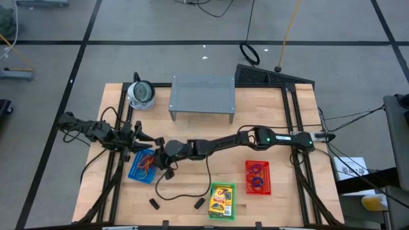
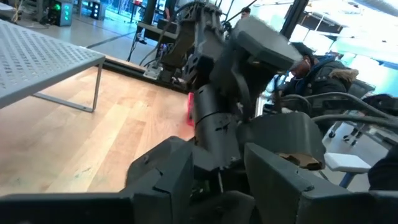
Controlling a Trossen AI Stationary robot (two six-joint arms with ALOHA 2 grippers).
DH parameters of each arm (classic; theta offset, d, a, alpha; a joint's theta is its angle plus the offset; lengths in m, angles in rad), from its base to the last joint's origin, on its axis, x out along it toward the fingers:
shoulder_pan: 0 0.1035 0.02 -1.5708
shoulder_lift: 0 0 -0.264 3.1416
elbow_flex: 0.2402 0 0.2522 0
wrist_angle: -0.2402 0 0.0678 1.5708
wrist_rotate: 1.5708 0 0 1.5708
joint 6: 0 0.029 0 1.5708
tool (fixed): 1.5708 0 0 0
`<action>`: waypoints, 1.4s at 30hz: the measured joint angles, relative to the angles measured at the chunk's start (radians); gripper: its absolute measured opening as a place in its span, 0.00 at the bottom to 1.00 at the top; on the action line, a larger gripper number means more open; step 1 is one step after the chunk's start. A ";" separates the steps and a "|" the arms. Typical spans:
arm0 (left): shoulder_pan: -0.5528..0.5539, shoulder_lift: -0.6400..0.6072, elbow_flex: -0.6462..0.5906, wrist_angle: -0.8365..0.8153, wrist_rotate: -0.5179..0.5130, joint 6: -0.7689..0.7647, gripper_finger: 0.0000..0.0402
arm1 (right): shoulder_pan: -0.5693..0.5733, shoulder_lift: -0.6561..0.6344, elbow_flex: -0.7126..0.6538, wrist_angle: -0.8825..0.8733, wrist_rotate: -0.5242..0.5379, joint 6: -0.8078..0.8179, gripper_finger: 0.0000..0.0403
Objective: Pick & Place Office Desk Supplies
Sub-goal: Put the black rubber band into the blue bin
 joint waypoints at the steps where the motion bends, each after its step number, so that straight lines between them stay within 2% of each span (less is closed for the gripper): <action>1: 0.000 0.001 0.000 -0.002 0.000 0.000 0.38 | 0.005 -0.011 -0.002 -0.039 0.011 -0.006 0.27; 16: 0.000 0.001 0.000 -0.005 -0.011 0.000 0.38 | 0.097 -0.172 0.000 -0.545 0.005 -0.008 0.27; 22: 0.000 0.001 0.000 -0.005 -0.011 0.000 0.38 | 0.151 -0.212 0.000 -0.696 -0.113 -0.009 0.26; 26: 0.000 0.001 0.000 -0.004 -0.010 0.000 0.38 | 0.186 -0.212 0.000 -0.696 -0.177 -0.009 0.27; 31: 0.000 0.001 0.000 -0.005 -0.010 0.000 0.38 | 0.223 -0.212 -0.001 -0.683 -0.176 -0.009 0.26; 36: 0.000 0.001 0.000 -0.005 -0.010 0.000 0.38 | 0.255 -0.213 -0.058 -0.591 -0.174 0.008 0.26; 42: 0.000 0.001 0.000 -0.005 -0.010 0.000 0.38 | 0.280 -0.212 -0.098 -0.575 -0.177 0.057 0.26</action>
